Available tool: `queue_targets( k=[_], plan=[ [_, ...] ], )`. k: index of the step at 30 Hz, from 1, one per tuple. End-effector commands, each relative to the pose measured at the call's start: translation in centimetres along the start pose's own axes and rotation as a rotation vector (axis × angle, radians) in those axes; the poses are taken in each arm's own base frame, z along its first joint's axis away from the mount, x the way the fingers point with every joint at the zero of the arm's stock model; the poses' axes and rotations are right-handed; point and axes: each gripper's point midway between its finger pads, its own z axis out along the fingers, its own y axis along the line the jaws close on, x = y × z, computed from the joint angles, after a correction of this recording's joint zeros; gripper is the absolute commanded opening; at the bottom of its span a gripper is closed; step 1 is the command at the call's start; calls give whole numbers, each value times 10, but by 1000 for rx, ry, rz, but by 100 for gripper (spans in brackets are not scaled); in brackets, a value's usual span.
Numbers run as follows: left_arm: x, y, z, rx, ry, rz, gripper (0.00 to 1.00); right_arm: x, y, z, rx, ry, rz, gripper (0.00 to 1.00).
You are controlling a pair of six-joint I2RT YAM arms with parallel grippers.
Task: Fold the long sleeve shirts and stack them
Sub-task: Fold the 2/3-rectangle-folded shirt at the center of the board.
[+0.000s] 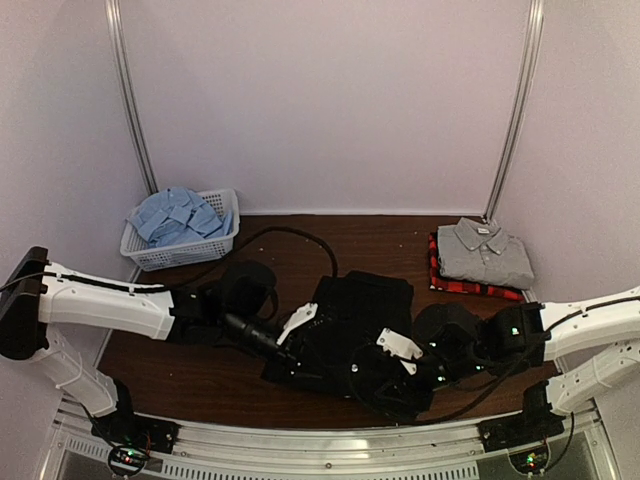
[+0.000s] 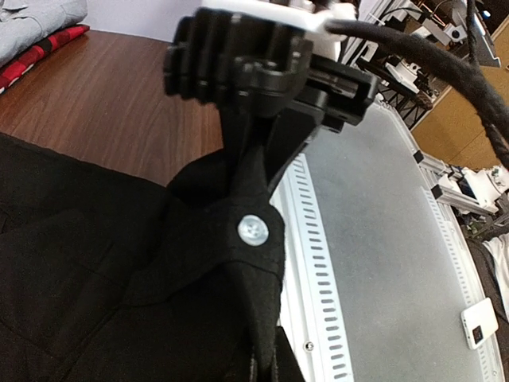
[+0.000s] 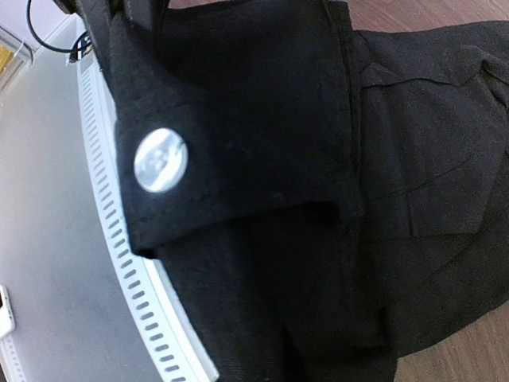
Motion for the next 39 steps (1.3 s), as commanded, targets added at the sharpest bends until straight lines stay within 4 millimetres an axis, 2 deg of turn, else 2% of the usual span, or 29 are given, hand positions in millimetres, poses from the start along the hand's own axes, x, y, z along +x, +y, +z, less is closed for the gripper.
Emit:
queue_targets(
  k=[1,4,8,11,16,18,27,29,31,36,39],
  plan=[
    [-16,-17,-5,79,-51,59,0,-9,4,-5,-5,-20,-19,0],
    [-10,-18,-6,79,-45,101,0,-9,13,-9,-52,-18,-27,0],
    [0,-9,-4,38,-28,127,13,-10,24,-15,-111,-14,-32,0],
    [6,-1,-1,3,-23,128,30,-15,30,-20,-142,-22,-31,0],
    [13,2,-3,-45,-38,148,66,-19,29,-25,-174,-36,-17,0],
    [16,5,-6,-79,-42,161,76,-20,29,-28,-191,-46,-11,0],
    [40,17,-3,-131,-34,170,83,-22,32,-30,-236,-42,4,0],
    [43,20,-2,-139,-32,169,80,-21,34,-30,-246,-37,7,0],
    [43,20,-2,-141,-39,173,71,-19,34,-30,-246,-29,10,0],
    [33,14,-7,-131,-54,175,31,-11,35,-29,-255,10,19,0],
    [30,3,-8,-95,-54,124,0,-5,36,-27,-266,44,29,0]
  ],
)
